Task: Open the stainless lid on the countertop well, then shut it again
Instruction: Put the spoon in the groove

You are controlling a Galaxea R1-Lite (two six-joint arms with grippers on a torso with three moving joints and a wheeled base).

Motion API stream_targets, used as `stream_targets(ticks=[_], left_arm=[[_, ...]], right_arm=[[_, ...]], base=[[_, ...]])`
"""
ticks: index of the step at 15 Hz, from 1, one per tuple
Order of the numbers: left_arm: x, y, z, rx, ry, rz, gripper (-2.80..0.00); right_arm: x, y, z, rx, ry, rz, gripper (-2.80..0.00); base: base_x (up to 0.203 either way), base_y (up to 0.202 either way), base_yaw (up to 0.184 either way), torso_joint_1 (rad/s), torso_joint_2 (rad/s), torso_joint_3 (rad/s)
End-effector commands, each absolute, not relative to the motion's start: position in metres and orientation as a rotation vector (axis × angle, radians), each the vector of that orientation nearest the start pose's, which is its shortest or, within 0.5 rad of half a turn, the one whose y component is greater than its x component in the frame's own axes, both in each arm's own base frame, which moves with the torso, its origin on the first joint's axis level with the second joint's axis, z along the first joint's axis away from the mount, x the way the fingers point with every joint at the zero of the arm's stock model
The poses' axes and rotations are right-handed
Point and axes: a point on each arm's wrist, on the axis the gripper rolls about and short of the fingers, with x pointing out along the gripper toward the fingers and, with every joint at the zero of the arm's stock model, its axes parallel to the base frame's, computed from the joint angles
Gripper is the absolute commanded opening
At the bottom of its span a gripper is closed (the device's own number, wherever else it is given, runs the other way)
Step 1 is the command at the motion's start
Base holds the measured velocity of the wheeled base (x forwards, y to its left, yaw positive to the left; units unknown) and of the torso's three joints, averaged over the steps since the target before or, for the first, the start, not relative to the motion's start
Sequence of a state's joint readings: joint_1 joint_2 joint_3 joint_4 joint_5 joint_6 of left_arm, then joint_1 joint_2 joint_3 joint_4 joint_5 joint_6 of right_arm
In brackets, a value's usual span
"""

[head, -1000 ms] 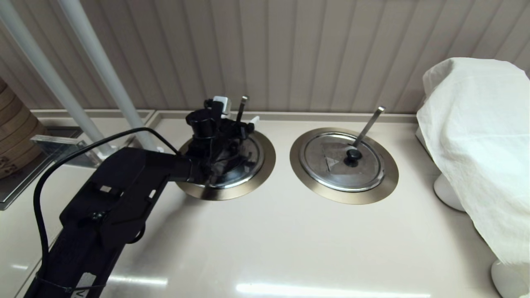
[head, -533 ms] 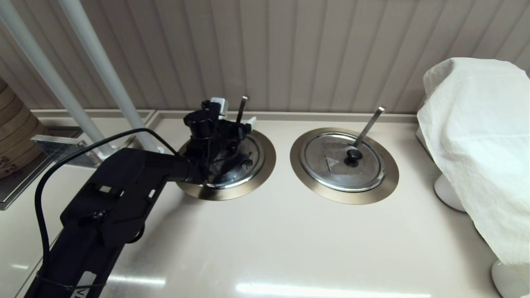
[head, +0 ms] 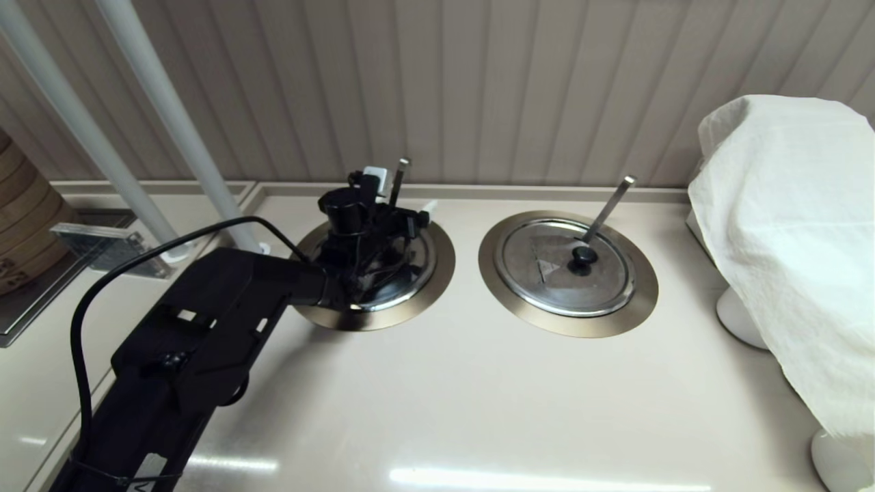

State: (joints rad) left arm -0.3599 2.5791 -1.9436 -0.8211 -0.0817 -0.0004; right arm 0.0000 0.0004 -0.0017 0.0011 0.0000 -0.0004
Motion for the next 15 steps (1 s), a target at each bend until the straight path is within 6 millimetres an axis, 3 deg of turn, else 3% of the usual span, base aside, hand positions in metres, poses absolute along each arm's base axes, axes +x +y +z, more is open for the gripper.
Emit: stream_targets(ticks=[1,7,15], left_arm=[[0.504,-0.195,0.134,-0.027,-0.185,-0.444,0.0],[0.503,-0.194,0.132,-0.025,-0.176,-0.445,0.0],[0.488,-0.211,0.128,-0.019,-0.139,-0.487,0.0]], right_arm=[[-0.023,0.0,0.076,0.0,-0.001,0.0,0.0],[-0.023,0.0,0.076,0.0,-0.002,0.0,0.0],[-0.023,0.0,0.076,0.0,0.0,0.0,0.0]], base=[[0.0,0.0,0.0,0.0,0.0,0.0],[0.0,0.0,0.0,0.0,0.0,0.0],[0.0,0.0,0.0,0.0,0.0,0.0]])
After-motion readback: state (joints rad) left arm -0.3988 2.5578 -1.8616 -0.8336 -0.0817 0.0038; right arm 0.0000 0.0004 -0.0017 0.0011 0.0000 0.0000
